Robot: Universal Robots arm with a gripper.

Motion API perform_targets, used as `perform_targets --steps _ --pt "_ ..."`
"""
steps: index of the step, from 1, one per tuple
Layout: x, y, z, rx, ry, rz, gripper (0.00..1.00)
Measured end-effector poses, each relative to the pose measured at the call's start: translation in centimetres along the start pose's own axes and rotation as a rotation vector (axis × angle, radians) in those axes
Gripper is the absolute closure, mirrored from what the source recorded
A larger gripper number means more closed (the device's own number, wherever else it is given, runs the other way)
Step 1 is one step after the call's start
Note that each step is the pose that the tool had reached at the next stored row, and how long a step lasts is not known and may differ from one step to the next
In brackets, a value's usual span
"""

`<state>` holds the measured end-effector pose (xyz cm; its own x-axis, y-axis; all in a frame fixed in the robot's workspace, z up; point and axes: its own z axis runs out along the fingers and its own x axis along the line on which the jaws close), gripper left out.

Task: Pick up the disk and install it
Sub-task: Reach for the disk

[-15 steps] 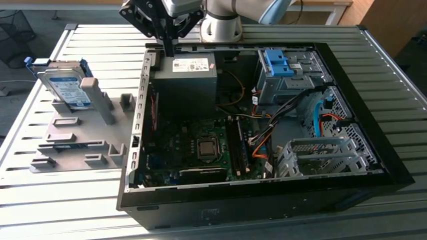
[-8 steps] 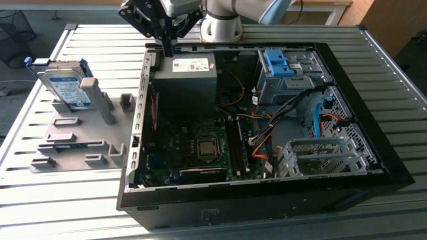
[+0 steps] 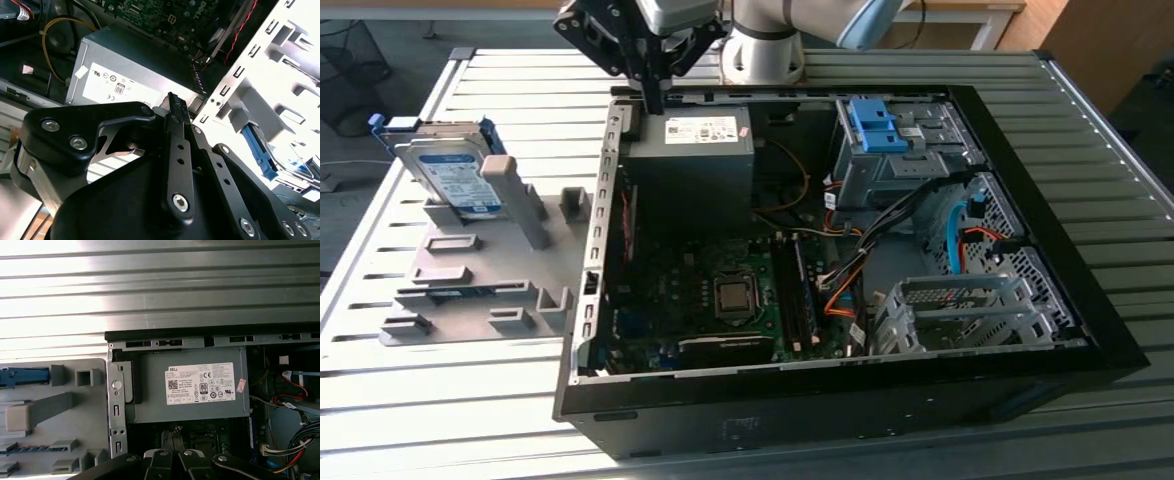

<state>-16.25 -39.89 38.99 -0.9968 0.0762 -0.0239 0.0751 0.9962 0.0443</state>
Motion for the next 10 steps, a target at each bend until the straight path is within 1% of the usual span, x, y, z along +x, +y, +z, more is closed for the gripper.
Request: perform_targets --steps 10 --pt "0.27 -0.02 0.04 0.0 0.0 0.0 0.89"
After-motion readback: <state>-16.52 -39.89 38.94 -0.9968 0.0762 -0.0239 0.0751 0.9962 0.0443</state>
